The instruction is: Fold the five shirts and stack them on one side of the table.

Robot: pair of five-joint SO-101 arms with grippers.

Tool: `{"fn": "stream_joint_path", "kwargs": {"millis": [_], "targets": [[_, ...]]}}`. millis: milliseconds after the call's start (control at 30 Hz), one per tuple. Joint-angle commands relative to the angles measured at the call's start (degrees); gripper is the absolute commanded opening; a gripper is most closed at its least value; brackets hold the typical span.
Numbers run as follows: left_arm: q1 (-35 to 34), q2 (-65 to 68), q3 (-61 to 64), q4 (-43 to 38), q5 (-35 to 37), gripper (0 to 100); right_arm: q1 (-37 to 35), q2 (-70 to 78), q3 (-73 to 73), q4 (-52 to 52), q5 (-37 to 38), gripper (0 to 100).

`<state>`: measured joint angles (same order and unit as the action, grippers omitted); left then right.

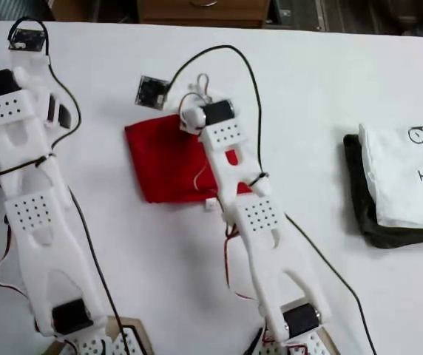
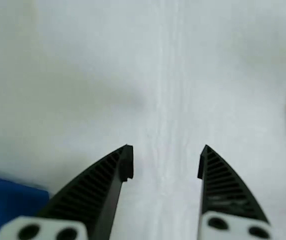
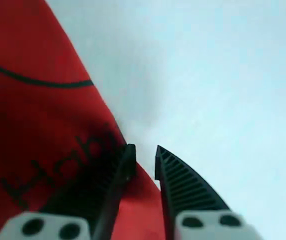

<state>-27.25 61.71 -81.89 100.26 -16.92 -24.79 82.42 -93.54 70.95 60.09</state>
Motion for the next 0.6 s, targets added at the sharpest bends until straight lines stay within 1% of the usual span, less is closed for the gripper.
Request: {"fn": "stream_joint_path", "kwargs": {"millis": [0, 133, 233, 300, 433, 467, 567], "targets": [[-0.53, -4.04, -2.15, 0.09, 0.18, 23, -0.22, -9.36, -2.11, 6.11, -0.18, 7.6], [-0.44, -4.04, -2.15, 0.00, 0.18, 23, -2.07, -13.76, -0.26, 19.74, -3.16, 7.7], [-0.44, -3.96, -1.80, 0.00, 0.18, 23, -2.15, -14.55, 0.88, 24.40, -3.69, 7.7], [-0.44, -3.96, -1.80, 0.00, 0.18, 23, -2.15, -14.37, 1.93, 25.27, -3.69, 10.0], [-0.44, -3.96, -1.80, 0.26, 0.18, 23, -2.15, -13.49, 5.63, 25.01, -3.60, 22.8], [-0.53, -3.96, -1.80, 0.35, 0.18, 23, -2.15, -13.14, 5.98, 24.92, -3.52, 24.1], [-0.53, -3.96, -1.80, 0.44, 0.18, 23, -1.98, -11.82, 6.42, 23.60, -3.43, 22.2]]}}
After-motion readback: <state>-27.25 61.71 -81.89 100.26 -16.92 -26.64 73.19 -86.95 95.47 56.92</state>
